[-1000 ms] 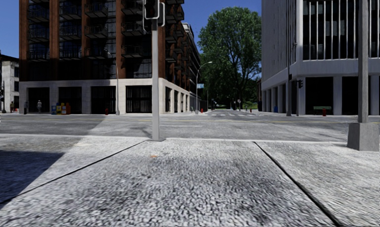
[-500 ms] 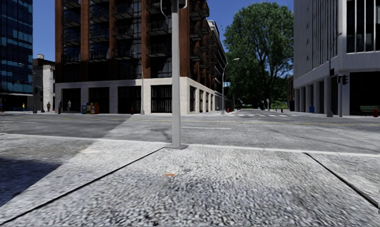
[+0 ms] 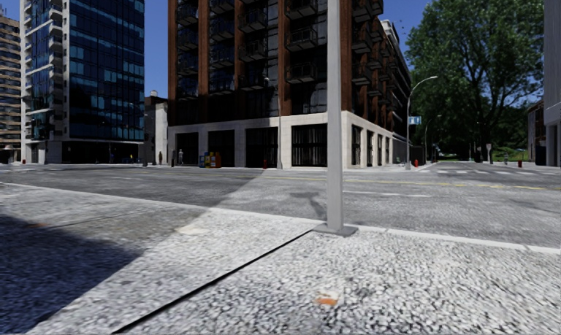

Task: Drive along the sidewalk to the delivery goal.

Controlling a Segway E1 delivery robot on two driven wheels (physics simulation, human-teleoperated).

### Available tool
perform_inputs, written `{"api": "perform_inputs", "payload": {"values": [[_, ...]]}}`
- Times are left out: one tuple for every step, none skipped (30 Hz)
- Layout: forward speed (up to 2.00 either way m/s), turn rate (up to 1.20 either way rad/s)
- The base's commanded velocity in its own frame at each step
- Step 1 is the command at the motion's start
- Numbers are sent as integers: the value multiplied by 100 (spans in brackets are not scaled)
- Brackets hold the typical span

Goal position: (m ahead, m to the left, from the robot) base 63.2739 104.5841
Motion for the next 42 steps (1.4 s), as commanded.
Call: {"api": "perform_inputs", "payload": {"values": [[131,66],[131,66],[131,67],[134,67],[142,67],[142,67],[148,68],[151,68],[153,68],[153,68],[154,68],[155,68],[155,68],[155,68],[156,68],[157,68],[159,68],[162,68],[162,68],[164,68],[165,68],[166,68],[166,68],[168,68],[169,68],[170,68],[170,68],[172,68],[181,68],[200,68],[200,68],[200,68],[200,68],[200,68],[200,68],[200,68],[200,58],[200,0],[200,0],[200,0],[200,0],[200,0]]}}
